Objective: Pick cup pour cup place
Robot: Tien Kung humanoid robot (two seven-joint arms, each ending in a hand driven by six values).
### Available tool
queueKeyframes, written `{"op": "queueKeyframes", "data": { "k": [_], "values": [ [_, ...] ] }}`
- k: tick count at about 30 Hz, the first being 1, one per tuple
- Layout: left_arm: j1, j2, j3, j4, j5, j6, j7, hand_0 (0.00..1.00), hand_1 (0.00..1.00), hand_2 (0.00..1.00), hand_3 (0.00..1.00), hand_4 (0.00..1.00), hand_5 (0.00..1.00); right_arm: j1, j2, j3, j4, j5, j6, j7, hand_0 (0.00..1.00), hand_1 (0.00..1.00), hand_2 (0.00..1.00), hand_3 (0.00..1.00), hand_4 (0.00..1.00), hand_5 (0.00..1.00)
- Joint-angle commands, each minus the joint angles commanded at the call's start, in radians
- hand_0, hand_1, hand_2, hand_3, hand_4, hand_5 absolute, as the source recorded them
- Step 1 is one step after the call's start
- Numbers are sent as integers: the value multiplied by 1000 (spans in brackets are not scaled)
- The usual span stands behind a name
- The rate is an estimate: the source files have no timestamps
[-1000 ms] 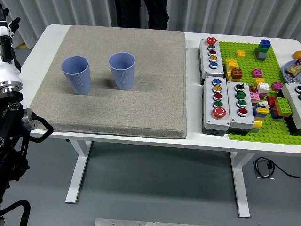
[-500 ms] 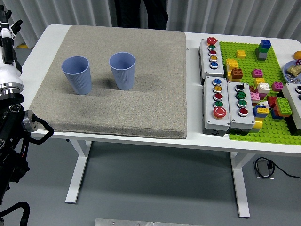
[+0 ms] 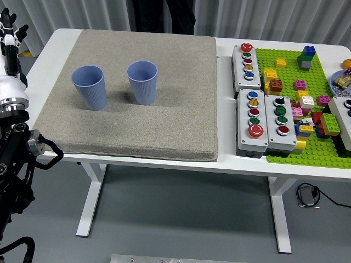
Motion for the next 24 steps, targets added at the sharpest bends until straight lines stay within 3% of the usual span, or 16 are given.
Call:
{"op": "queueKeyframes", "data": {
  "k": [24],
  "values": [
    [-20,-4,-2,-8,0,1,1,780,761,905,928,813,998,12,1,6,0,-2,-6,5,672,684,695,651,431,67]
  ]
}}
